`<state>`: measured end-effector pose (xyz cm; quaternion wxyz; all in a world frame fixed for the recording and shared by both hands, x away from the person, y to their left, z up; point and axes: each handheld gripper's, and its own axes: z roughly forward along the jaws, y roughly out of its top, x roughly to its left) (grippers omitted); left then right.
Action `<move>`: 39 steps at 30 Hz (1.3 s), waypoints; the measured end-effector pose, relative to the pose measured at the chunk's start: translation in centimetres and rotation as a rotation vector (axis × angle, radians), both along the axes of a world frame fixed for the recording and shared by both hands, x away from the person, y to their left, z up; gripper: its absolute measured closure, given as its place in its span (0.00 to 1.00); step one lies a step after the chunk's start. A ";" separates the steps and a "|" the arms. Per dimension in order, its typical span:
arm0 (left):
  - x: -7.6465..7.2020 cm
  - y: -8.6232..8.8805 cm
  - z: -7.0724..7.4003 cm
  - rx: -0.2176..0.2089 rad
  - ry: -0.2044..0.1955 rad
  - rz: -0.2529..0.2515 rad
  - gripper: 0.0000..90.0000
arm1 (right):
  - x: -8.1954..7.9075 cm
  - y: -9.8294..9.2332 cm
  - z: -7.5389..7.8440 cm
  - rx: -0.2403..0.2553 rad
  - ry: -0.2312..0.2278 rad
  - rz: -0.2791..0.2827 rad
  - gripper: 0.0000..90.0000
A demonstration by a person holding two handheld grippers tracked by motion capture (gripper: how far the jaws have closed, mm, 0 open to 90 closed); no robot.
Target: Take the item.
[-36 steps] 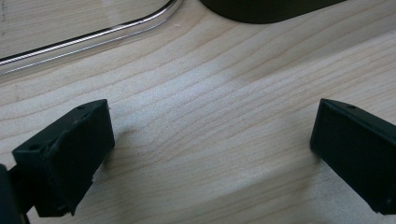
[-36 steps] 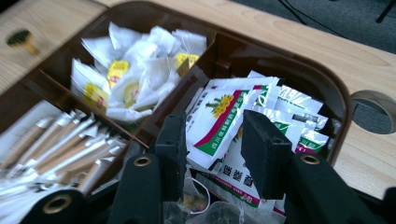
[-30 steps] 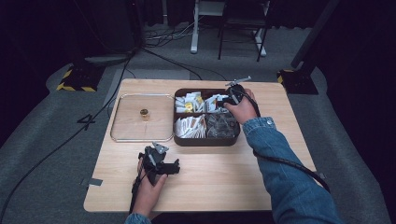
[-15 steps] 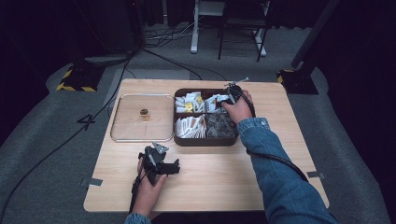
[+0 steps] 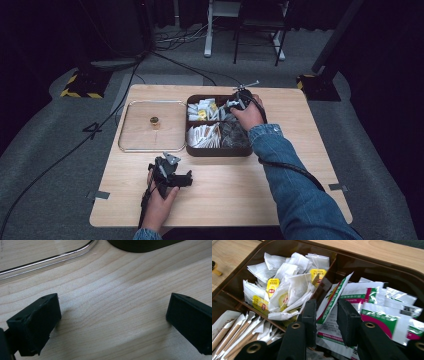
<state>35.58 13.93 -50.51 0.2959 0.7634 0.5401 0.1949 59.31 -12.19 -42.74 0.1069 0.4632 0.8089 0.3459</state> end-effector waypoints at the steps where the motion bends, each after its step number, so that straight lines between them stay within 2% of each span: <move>1: 0.0 0.0 0.0 0.001 0.000 0.000 0.00 | 0.1 0.2 -0.1 -0.003 0.002 0.001 0.77; 4: 0.0 0.0 0.0 0.000 0.000 0.000 0.00 | 0.2 0.8 -0.5 -0.011 0.008 0.009 0.74; 8: 0.0 0.0 0.0 -0.001 -0.001 0.001 0.00 | 0.3 1.4 -0.9 -0.017 0.008 0.008 0.76; 11: 0.0 0.0 0.0 -0.002 -0.001 0.001 0.00 | 0.4 1.7 -1.2 -0.017 0.019 0.007 0.82; 12: 0.0 0.0 0.0 -0.002 -0.001 0.001 0.00 | 0.5 1.7 -1.2 -0.030 0.031 -0.001 0.87; 13: 0.0 0.0 0.0 -0.002 -0.001 0.001 0.00 | 0.5 1.7 -1.2 -0.030 0.031 -0.001 0.87; 15: 0.0 0.0 0.0 -0.001 -0.001 0.001 0.00 | 0.5 1.6 -1.1 -0.016 0.027 -0.028 0.95; 21: 0.0 0.0 0.0 0.001 0.000 0.001 0.00 | 0.2 1.2 -0.7 -0.003 0.005 -0.041 0.96; 29: 0.0 0.0 0.0 -0.003 -0.001 0.003 0.00 | -0.2 0.3 0.9 0.028 -0.017 -0.023 0.96; 39: 0.0 0.0 0.0 -0.002 0.000 0.002 0.00 | -1.7 -1.3 3.9 0.115 -0.045 0.034 0.96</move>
